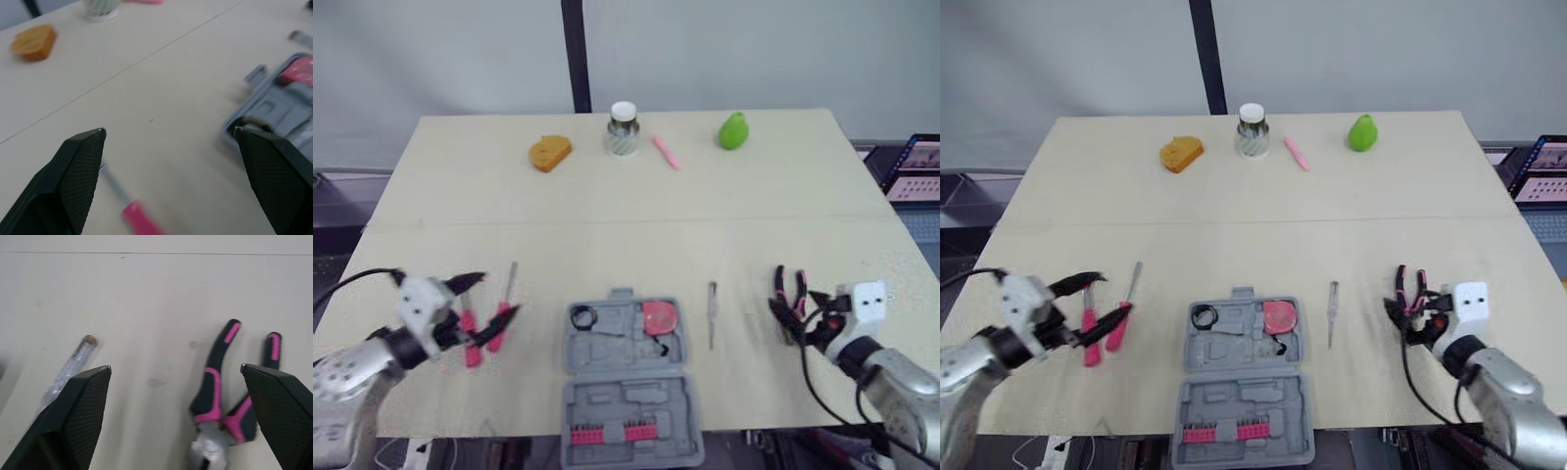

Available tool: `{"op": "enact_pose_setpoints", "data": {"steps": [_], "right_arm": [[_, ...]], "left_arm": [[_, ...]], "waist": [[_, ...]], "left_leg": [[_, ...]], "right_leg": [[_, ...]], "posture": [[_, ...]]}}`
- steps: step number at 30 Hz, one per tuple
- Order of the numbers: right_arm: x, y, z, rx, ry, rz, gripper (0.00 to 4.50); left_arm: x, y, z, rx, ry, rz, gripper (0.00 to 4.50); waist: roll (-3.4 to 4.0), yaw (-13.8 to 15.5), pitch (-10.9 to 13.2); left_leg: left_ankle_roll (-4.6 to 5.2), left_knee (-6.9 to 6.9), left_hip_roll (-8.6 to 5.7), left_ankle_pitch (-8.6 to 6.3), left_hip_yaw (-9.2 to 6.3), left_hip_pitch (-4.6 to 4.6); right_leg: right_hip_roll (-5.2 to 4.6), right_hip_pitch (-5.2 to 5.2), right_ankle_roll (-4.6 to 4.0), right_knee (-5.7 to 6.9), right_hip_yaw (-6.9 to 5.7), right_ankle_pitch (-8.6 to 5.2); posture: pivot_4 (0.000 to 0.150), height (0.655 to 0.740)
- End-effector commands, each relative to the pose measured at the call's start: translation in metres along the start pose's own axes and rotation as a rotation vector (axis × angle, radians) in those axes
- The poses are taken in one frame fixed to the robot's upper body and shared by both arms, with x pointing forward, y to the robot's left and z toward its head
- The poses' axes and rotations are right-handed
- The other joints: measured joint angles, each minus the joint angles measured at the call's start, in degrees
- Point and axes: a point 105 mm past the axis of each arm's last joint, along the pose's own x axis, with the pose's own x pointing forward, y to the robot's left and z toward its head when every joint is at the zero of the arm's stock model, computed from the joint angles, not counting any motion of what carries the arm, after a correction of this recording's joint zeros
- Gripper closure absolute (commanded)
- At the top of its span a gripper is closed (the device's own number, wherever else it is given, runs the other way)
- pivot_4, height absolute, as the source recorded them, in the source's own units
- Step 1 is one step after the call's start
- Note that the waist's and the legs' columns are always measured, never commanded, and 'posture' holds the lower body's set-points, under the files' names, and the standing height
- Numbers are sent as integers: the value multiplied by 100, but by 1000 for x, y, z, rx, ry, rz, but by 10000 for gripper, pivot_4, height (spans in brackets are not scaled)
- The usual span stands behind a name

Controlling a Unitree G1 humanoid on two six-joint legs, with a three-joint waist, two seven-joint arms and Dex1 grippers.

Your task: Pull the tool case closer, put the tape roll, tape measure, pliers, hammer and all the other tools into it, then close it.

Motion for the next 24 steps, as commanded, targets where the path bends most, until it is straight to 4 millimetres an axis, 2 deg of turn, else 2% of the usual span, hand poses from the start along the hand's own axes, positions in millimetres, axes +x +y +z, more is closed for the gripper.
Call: {"op": "enact_pose_setpoints", "data": {"steps": [1,7,11,14,24], "right_arm": [[-6,3,13,-44,-30,-104,296],[-7,-4,-3,-34,30,-264,296],[-2,-1,-15,-25,61,-288,296],[1,-1,-24,-6,91,-301,296],[8,-6,-35,9,117,-364,296]], "left_arm": [[27,-32,20,60,-67,-189,0],[61,-77,39,106,-174,-459,0],[79,-95,49,130,-237,-552,0],[86,-101,52,143,-260,-581,0],[104,-114,62,164,-316,-613,0]], "waist": [[0,10,0],[1,6,0],[1,-10,-1],[1,-19,-1],[4,-10,-2]], "left_leg": [[4,0,-2,2,0,0],[28,0,6,19,0,0],[20,0,20,24,8,0],[18,0,28,25,16,3],[21,1,32,27,27,7]], "right_leg": [[3,1,1,1,2,0],[28,0,1,-1,10,0],[46,-2,-2,-1,18,-1],[56,-4,-3,0,28,-1],[57,-10,-4,5,44,-1]], "posture": [[1500,7400],[1500,7400],[1500,7400],[1500,7400],[1500,7400]]}}
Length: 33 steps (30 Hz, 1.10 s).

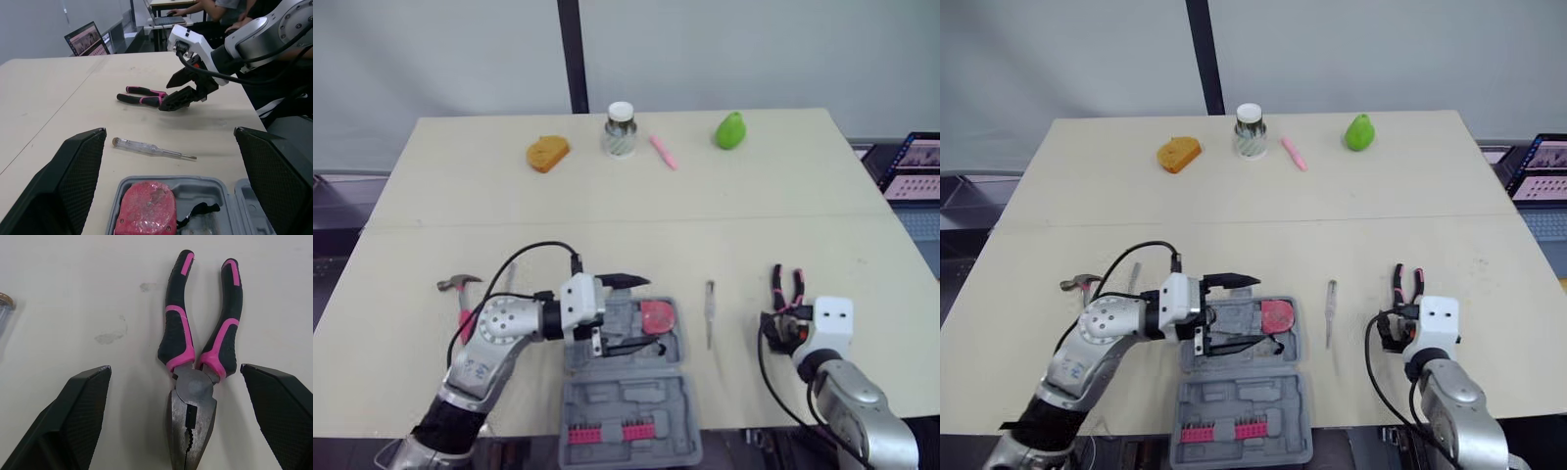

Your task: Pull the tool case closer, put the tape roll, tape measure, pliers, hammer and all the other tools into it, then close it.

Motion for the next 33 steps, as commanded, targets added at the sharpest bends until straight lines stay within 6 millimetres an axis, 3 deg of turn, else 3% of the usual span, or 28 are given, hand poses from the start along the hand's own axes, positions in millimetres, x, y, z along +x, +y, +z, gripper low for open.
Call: {"op": "enact_pose_setpoints", "data": {"steps": [1,20,24,28,29,33], "right_arm": [[0,-2,1,-1,-8,-36,296],[8,-3,-15,30,56,-78,296],[8,-4,-16,35,56,-84,12999],[7,-5,-18,42,61,-92,33522],[6,-6,-18,44,62,-94,35491],[5,-10,-19,53,63,-114,35431]], "left_arm": [[6,-3,7,33,-25,-17,0],[11,-6,9,39,-39,-20,0],[13,-5,10,41,-44,-21,0],[15,-5,11,42,-50,-23,0],[15,-5,11,42,-51,-23,0],[16,-5,12,42,-56,-25,0]], "waist": [[0,-3,0],[0,-5,0],[0,-5,0],[-1,10,-1],[-1,9,-1],[-1,8,-1]], "left_leg": [[0,0,0,0,0,0],[3,0,2,1,7,0],[3,1,2,2,8,2],[4,1,1,2,8,2],[4,1,1,2,7,2],[4,1,2,1,8,2]], "right_leg": [[0,0,0,0,0,0],[0,-3,0,0,9,0],[0,-3,0,1,10,0],[0,-2,0,0,12,0],[0,-1,0,-1,12,0],[0,-1,0,-1,14,0]], "posture": [[1500,7400],[1500,7400],[1500,7400],[1500,7400],[1500,7400],[1500,7400]]}}
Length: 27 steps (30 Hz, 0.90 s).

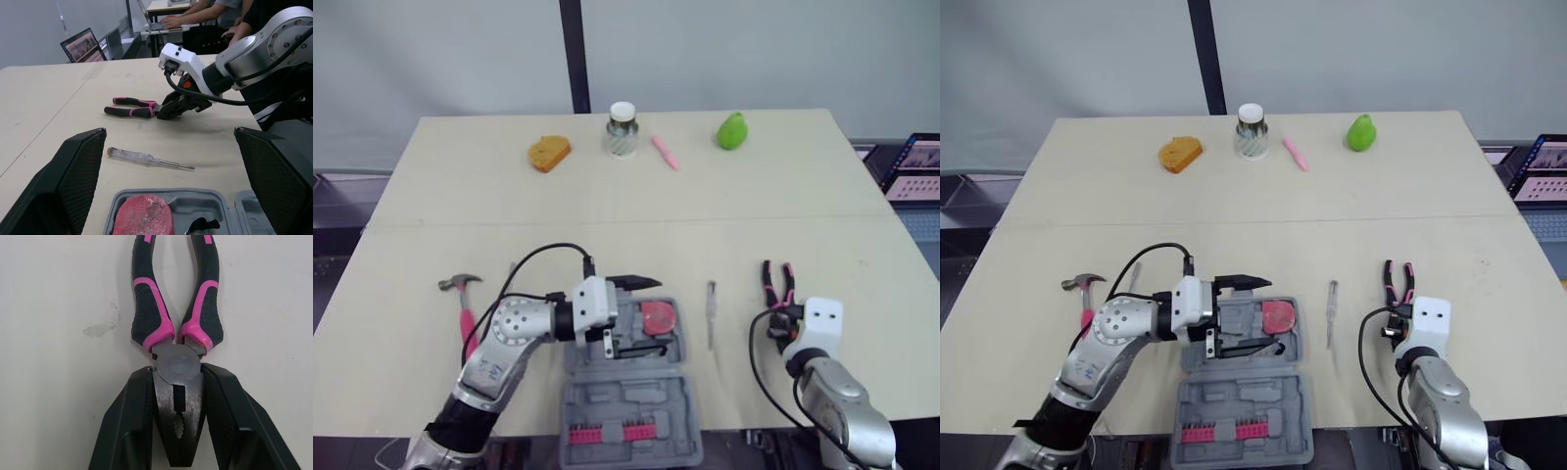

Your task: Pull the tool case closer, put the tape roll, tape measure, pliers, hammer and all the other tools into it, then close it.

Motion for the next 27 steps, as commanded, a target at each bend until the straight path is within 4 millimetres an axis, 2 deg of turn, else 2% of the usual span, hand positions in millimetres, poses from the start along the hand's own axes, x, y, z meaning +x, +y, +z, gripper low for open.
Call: {"op": "enact_pose_setpoints", "data": {"steps": [1,6,10,12,15,19,27], "right_arm": [[-3,-14,-6,6,21,-64,35431],[-3,-12,5,-17,-24,-17,35431],[-4,-9,29,-104,-96,93,35431],[-5,-7,49,-201,-138,184,35431],[-12,11,71,-371,-160,432,35431],[-25,37,87,-556,-146,742,35431],[-45,93,111,-858,-158,1148,35431]], "left_arm": [[3,0,9,32,-30,-12,0],[3,0,9,30,-31,-10,0],[-5,5,6,27,-14,27,0],[-17,10,4,23,4,74,0],[-40,12,1,15,39,145,0],[-67,-1,0,-1,86,191,0],[-123,-23,-9,-69,201,334,0]], "waist": [[0,1,0],[0,3,0],[0,-5,1],[1,-19,1],[1,-101,3],[-13,-147,11],[-30,-143,21]], "left_leg": [[0,0,0,0,0,0],[0,0,-1,0,0,0],[2,0,-3,-1,1,-1],[3,0,-2,-1,6,-1],[7,-3,0,0,35,-1],[8,-5,25,1,66,-1],[14,11,30,-13,86,-2]], "right_leg": [[0,0,0,0,0,0],[0,0,0,0,0,0],[0,-1,1,-2,3,0],[0,-4,1,-1,6,0],[1,-30,1,18,38,1],[19,-51,0,22,60,0],[10,-61,-3,-3,78,4]], "posture": [[1500,7400],[1500,7400],[1500,7400],[1500,7400],[1500,7400],[1500,7400],[1500,7400]]}}
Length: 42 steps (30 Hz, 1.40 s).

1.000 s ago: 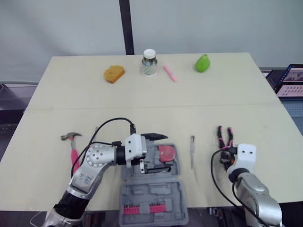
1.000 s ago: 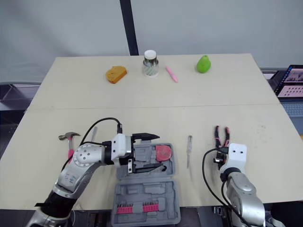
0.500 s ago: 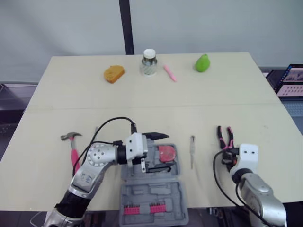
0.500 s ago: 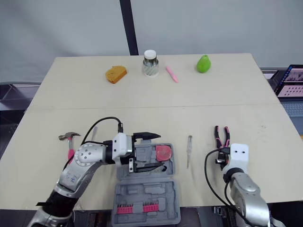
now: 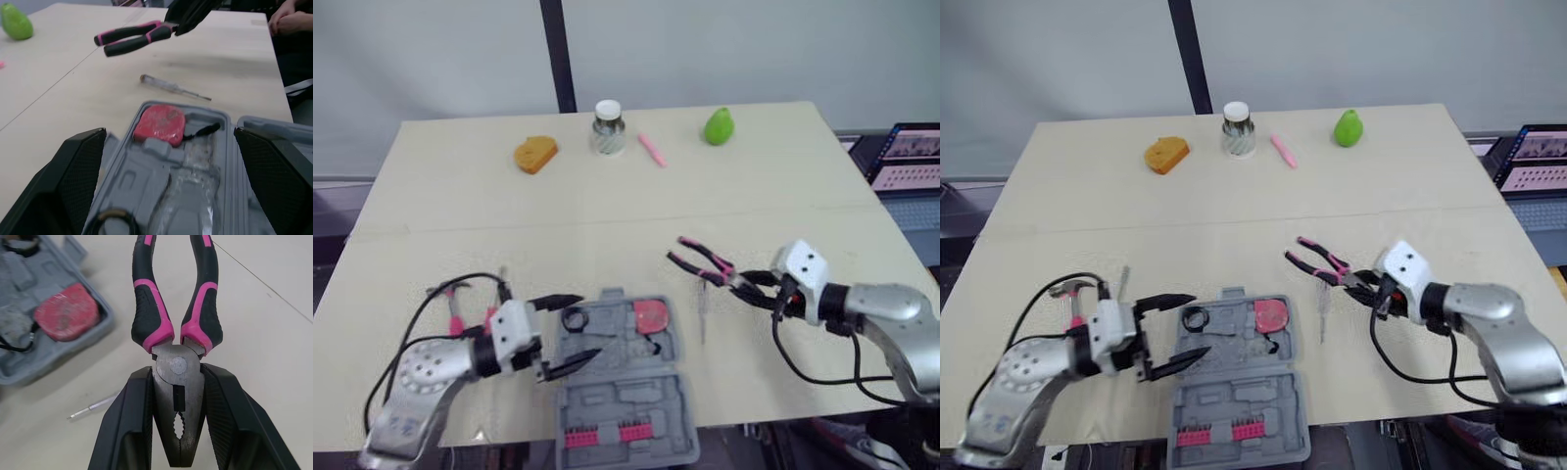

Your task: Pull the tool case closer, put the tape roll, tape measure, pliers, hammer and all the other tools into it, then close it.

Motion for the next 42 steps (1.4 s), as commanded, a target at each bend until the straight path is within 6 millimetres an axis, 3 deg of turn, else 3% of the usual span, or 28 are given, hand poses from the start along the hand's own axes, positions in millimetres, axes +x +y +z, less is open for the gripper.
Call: {"op": "enact_pose_setpoints", "data": {"steps": [1,7,14,21,30,42], "right_arm": [[8,14,24,-118,-25,172,35431],[26,40,40,-231,16,364,35431],[51,70,56,-277,48,446,35431],[66,97,54,-312,111,518,35431],[87,109,55,-345,139,512,35431],[97,119,43,-337,173,507,35431]], "left_arm": [[-21,-2,4,26,7,51,0],[-38,-23,4,-19,20,66,0],[-59,-39,-2,-55,70,86,0],[-69,-47,-4,-78,101,127,0],[-74,-48,-5,-81,117,144,0],[-73,-47,-4,-81,124,156,0]], "waist": [[-2,5,1],[-7,11,2],[-9,-18,1],[-15,5,2],[-16,-21,1],[-16,-21,1]], "left_leg": [[-2,0,3,-4,0,0],[2,3,4,-23,1,-16],[1,9,10,-30,3,-38],[4,37,12,-41,-3,-54],[0,87,27,-68,1,-63],[0,88,27,-70,3,-66]], "right_leg": [[0,-1,-2,-4,-1,1],[-2,-7,0,-10,-7,4],[5,-21,1,-18,-19,5],[0,-32,0,-23,-20,5],[2,-39,-4,-7,-16,4],[6,-43,-5,-4,-18,4]], "posture": [[1500,7400],[1500,7400],[1500,7400],[1500,7400],[1500,7400],[1500,7400]]}}
